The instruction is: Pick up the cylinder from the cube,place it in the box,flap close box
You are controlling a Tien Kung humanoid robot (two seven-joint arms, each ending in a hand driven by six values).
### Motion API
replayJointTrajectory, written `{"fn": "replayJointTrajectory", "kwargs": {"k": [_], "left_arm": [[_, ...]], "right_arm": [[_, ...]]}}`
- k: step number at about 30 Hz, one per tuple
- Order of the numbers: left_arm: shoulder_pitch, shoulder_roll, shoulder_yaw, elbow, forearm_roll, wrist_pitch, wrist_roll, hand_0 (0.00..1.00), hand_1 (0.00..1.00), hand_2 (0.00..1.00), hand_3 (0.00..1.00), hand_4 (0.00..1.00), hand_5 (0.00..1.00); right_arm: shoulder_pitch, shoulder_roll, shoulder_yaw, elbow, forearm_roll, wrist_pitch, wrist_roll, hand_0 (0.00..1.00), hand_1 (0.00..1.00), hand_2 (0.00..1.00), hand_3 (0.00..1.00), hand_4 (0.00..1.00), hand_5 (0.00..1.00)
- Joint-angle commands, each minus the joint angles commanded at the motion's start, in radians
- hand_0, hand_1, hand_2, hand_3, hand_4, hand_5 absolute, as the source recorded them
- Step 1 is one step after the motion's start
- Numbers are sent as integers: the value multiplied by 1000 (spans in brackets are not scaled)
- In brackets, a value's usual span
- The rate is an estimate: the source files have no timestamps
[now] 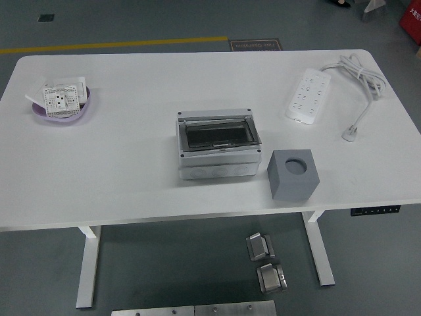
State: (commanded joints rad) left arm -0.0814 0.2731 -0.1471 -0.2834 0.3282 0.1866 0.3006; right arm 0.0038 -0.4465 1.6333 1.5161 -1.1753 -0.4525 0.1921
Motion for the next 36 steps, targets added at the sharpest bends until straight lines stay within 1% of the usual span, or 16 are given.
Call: {"fn": "replayJointTrajectory", "kwargs": {"k": [6,7,12,13,16,18,19,24,25,27,30,31,32,34,36], "left_arm": [[1,-2,-1,1,-3,0,1,680,667,573,624,605,329],[0,-1,-2,1,-2,0,0,679,666,573,624,605,329],[7,1,-2,2,-8,1,0,679,666,573,624,605,329],[11,1,0,2,-10,1,0,679,666,573,623,605,330],[20,0,2,3,-15,1,1,679,666,573,623,605,330],[27,-3,7,4,-20,0,2,679,666,573,623,605,330],[29,-4,9,4,-21,0,2,679,666,573,623,603,329],[29,-5,9,5,-20,0,2,679,666,573,623,603,329],[27,-5,8,4,-19,0,1,679,666,573,621,603,329],[24,-5,7,4,-18,0,1,679,666,573,621,603,329],[24,-7,8,4,-18,1,1,679,666,573,621,603,329],[25,-8,9,4,-19,1,1,679,665,573,622,600,331],[26,-9,10,4,-20,0,2,679,665,573,622,600,331],[30,-11,13,5,-22,0,3,679,665,573,622,600,331],[36,-15,15,4,-24,-2,5,679,665,573,622,600,331]], "right_arm": [[20,23,-45,-9,60,-10,48,817,736,770,805,794,573],[22,26,-51,-11,66,-10,53,800,729,771,813,787,568],[32,27,-76,-27,121,-13,83,800,729,771,813,787,568],[36,25,-83,-30,141,-15,94,783,717,769,886,767,546],[51,21,-102,-37,184,-16,117,783,717,769,886,767,546],[77,18,-128,-45,213,-8,126,783,717,769,886,767,546],[94,19,-146,-50,226,-2,129,774,736,798,870,760,536],[155,31,-234,-73,270,11,135,774,736,798,870,760,536],[170,39,-258,-81,279,12,137,770,783,855,913,759,534],[190,51,-300,-93,290,11,142,770,783,855,913,759,534],[205,65,-357,-103,312,14,151,770,783,855,913,759,534],[208,67,-376,-105,321,17,153,780,760,829,938,754,528],[208,67,-394,-106,333,23,155,780,760,829,938,754,528],[207,68,-424,-104,359,39,158,780,760,829,938,754,528],[198,66,-442,-88,390,69,156,780,760,829,938,754,528]]}}
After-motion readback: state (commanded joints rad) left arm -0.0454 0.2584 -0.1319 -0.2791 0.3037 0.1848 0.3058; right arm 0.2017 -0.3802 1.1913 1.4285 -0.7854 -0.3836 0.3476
